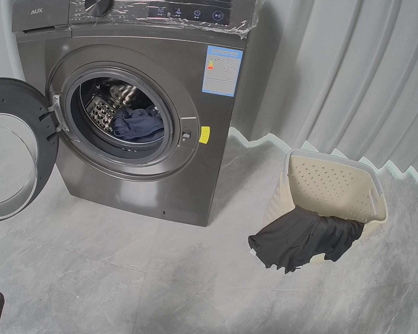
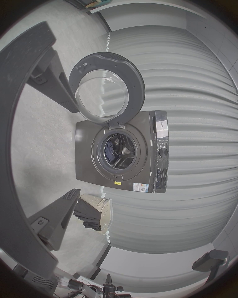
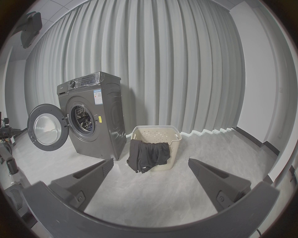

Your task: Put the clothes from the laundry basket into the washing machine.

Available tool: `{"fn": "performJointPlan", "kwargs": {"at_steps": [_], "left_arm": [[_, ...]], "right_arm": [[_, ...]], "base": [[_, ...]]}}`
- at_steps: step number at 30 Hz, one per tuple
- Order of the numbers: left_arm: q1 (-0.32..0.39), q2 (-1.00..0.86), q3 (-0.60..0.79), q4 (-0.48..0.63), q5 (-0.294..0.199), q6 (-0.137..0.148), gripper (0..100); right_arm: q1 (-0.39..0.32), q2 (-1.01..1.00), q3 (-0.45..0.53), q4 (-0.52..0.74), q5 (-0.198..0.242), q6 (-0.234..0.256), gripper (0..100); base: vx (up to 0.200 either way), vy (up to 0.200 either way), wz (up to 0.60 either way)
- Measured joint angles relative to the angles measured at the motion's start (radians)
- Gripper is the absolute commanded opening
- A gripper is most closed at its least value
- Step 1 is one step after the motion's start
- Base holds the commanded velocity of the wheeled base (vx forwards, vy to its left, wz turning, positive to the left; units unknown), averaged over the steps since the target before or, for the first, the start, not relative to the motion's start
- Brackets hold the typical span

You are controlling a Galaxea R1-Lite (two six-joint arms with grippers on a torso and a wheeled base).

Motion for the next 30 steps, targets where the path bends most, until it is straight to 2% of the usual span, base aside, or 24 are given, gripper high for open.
{"fn": "performJointPlan", "kwargs": {"at_steps": [11, 20, 24, 30], "left_arm": [[-0.001, 0.001, 0.0, 0.001, 0.005, 0.001, 100], [0.0, 0.001, 0.0, 0.001, 0.004, 0.001, 100], [0.0, 0.001, 0.0, 0.001, 0.005, 0.002, 100], [0.0, 0.001, 0.0, 0.001, 0.004, 0.0, 100]], "right_arm": [[0.0, 0.0, 0.0, 0.0, 0.0, 0.0, 100], [0.0, 0.001, 0.0, 0.0, 0.0, 0.0, 100], [0.0, 0.001, 0.0, 0.0, 0.0, 0.002, 100], [0.0, 0.001, 0.0, -0.004, 0.0, 0.0, 100]], "base": [[0.0, -0.2, 0.0], [0.0, 0.0, 0.0], [0.2, 0.0, 0.0], [0.0, 0.0, 0.0]]}}
